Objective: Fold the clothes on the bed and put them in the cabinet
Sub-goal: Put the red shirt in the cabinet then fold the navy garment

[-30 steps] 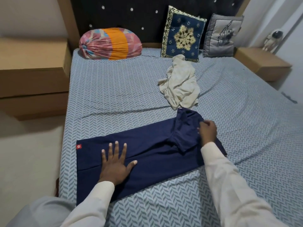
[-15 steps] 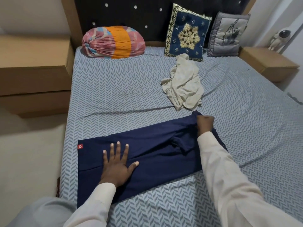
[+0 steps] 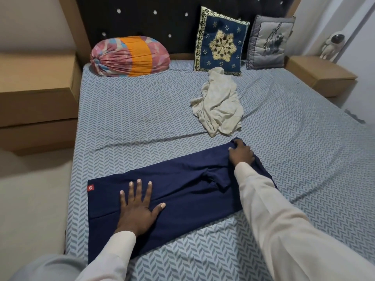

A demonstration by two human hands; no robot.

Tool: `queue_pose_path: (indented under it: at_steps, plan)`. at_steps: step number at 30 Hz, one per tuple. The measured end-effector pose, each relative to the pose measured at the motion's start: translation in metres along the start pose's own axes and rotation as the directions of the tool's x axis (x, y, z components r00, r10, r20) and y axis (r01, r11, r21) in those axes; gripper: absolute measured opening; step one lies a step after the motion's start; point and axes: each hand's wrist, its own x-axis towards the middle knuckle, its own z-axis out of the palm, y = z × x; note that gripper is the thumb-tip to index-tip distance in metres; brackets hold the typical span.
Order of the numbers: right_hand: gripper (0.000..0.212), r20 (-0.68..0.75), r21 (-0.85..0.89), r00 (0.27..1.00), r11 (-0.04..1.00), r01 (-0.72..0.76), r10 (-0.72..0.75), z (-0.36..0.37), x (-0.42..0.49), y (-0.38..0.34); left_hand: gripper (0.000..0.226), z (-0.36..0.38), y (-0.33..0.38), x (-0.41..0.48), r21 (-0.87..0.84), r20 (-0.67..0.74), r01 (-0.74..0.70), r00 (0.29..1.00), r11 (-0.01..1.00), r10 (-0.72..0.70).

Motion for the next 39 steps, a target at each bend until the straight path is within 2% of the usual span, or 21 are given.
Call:
queue_pose_path:
  at_steps: [3,5,9,11,13,15,18,20,22,24,27,29,30,31,34,36,39]
  plan:
    - [0.032,0.025,0.027,1.000,1.000,-0.006,0.005,-0.006,0.023,0.001,0.112,0.002,-0.001,0.000,0.007,-0.022,-0.003,1.000,1.000,0.004]
    - [0.036,0.063,-0.037,0.997,0.999,0.038,-0.036,-0.012,0.036,-0.001,0.110,0.005,-0.002,0.001,0.011,-0.043,-0.003,0.999,1.000,0.004]
    - [0.034,0.333,-0.230,0.938,0.957,0.174,-0.091,-0.012,0.066,-0.004,0.106,0.008,-0.003,0.001,0.006,-0.079,-0.010,0.997,1.000,0.010]
    - [0.034,0.405,-0.205,0.908,0.957,0.206,-0.109,-0.003,0.081,-0.003,0.105,0.011,-0.004,0.003,0.017,-0.087,-0.009,0.996,1.000,0.010]
    - [0.032,0.311,-0.081,0.944,0.987,0.142,-0.110,-0.010,0.072,-0.012,0.104,0.012,-0.004,0.004,0.019,-0.102,-0.004,0.995,1.000,0.006]
    - [0.035,0.149,-0.003,0.989,1.000,-0.011,0.011,-0.013,0.067,-0.012,0.104,0.013,-0.005,0.004,0.008,-0.114,-0.003,0.993,1.000,0.004]
    - [0.040,0.076,0.083,0.979,0.977,-0.198,0.192,-0.011,0.059,-0.002,0.106,0.012,-0.005,0.004,-0.002,-0.109,-0.010,0.994,1.000,0.010]
    - [0.042,-0.014,0.111,0.974,0.968,-0.225,0.228,-0.009,0.046,-0.008,0.107,0.009,-0.004,0.003,-0.009,-0.106,-0.011,0.994,1.000,0.010]
    - [0.044,-0.155,0.013,0.983,0.995,-0.102,0.103,-0.005,0.032,-0.022,0.108,0.008,-0.004,0.002,-0.004,-0.086,-0.004,0.996,1.000,0.004]
    - [0.043,-0.227,-0.096,0.963,0.987,0.129,-0.148,0.005,0.011,-0.036,0.108,0.007,-0.004,0.001,0.002,-0.071,-0.003,0.997,1.000,0.003]
    - [0.037,-0.091,-0.228,0.857,0.849,0.477,-0.507,0.038,-0.035,-0.041,0.108,0.006,-0.003,0.001,-0.008,-0.062,0.002,0.998,1.000,-0.003]
    - [0.034,0.049,-0.277,0.787,0.749,0.602,-0.615,0.055,-0.057,-0.032,0.107,0.005,-0.002,0.001,-0.004,-0.053,-0.001,0.999,1.000,0.001]
    - [0.034,0.081,-0.313,0.789,0.736,0.600,-0.608,0.059,-0.057,-0.024,0.107,0.005,-0.002,0.001,-0.009,-0.051,-0.001,0.999,1.000,0.001]
    - [0.034,0.080,-0.347,0.826,0.762,0.547,-0.557,0.058,-0.050,-0.015,0.107,0.005,-0.002,0.001,-0.012,-0.050,0.000,0.999,1.000,-0.001]
    - [0.039,-0.019,-0.333,0.968,0.915,0.230,-0.250,0.035,-0.009,0.016,0.106,0.005,-0.002,0.001,0.004,-0.043,0.003,0.999,1.000,-0.002]
    - [0.043,0.002,-0.238,0.996,0.967,0.088,-0.090,0.019,0.011,0.033,0.105,0.006,-0.004,0.001,0.015,-0.045,0.006,0.999,1.000,-0.005]
    - [0.047,0.022,-0.136,0.999,0.989,0.051,-0.049,0.005,0.023,0.044,0.106,0.007,-0.004,0.002,0.011,-0.047,0.002,0.999,1.000,-0.001]
